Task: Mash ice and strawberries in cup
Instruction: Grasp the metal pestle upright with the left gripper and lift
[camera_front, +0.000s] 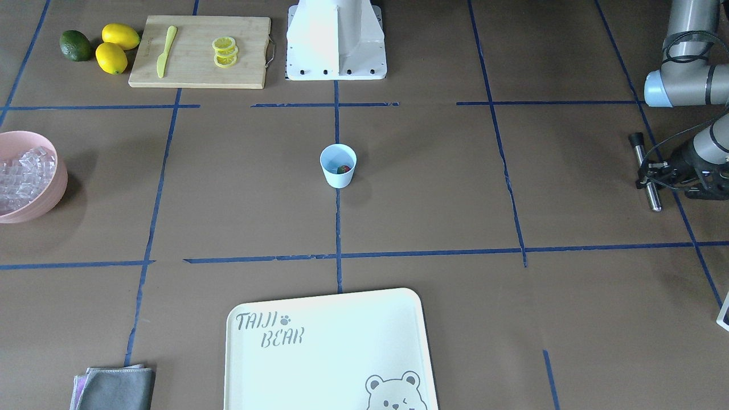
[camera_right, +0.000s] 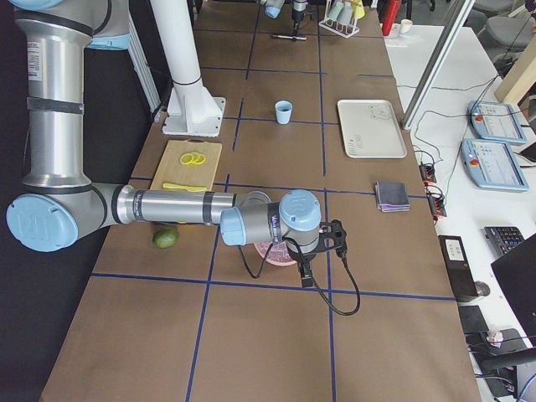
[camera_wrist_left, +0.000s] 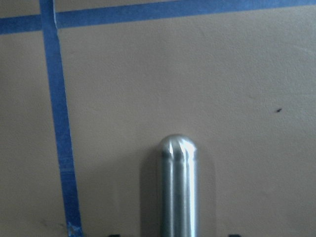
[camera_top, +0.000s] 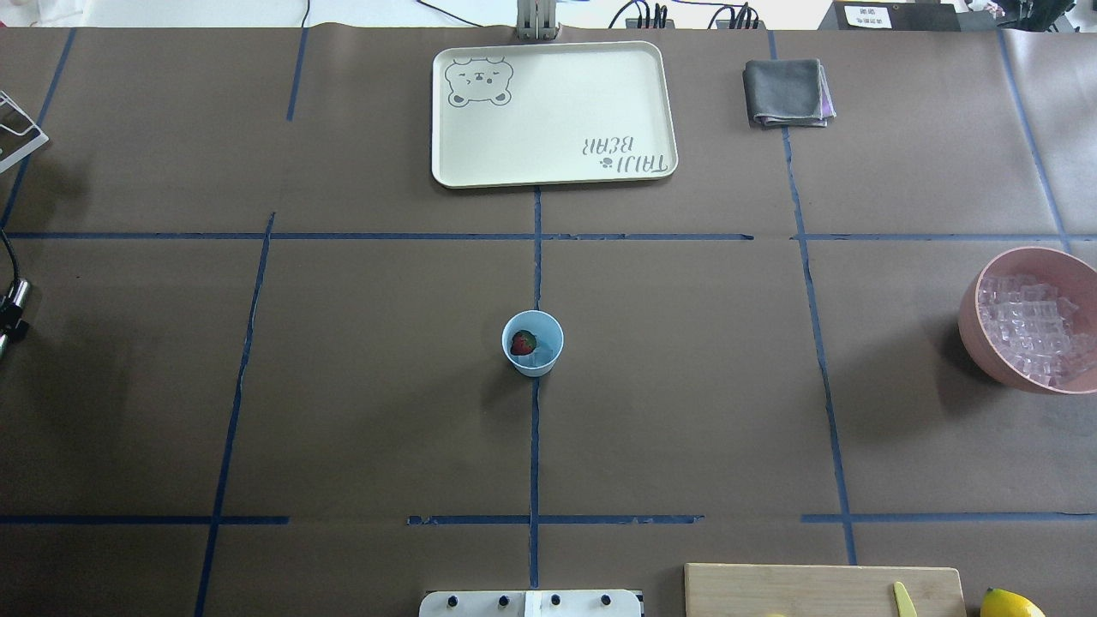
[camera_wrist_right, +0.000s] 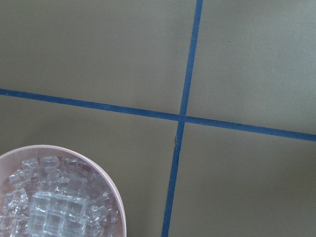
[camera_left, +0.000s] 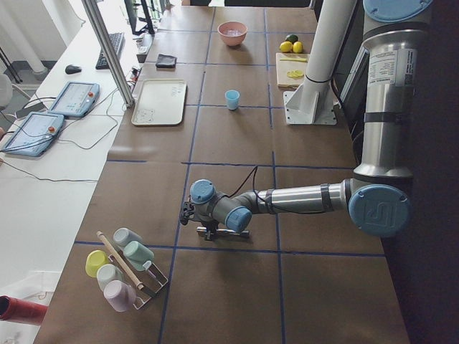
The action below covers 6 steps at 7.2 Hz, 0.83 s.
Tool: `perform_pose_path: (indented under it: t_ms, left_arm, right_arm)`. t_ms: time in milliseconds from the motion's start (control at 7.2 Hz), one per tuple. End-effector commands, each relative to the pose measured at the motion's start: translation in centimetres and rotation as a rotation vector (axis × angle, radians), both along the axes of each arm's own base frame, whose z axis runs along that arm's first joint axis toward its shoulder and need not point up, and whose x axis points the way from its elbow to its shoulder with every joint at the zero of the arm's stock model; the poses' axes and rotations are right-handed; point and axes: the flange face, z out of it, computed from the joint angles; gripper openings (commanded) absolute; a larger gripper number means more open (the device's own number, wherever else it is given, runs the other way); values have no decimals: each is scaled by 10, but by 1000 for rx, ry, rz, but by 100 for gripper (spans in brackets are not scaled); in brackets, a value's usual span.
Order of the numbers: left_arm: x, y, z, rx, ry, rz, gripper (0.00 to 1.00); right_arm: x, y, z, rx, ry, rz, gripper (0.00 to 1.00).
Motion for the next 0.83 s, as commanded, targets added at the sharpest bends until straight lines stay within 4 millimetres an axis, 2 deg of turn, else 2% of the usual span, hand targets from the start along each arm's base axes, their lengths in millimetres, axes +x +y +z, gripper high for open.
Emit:
perform_pose_path:
  t_ms: [0, 139, 556, 694]
  left_arm:
    - [-1, 1, -1, 12, 4, 2, 0]
    - [-2, -3, -18, 44, 18, -3, 0]
    - [-2, -26, -168, 362, 35, -71, 0]
    - [3, -37, -226, 461, 84, -81, 0]
  right_arm:
    - [0, 0, 0, 2, 0, -2, 99]
    - [0, -1, -2, 5, 0, -2, 99]
    - [0, -2, -7, 13, 0, 1, 99]
    - [0, -3, -14, 26, 1, 2, 99]
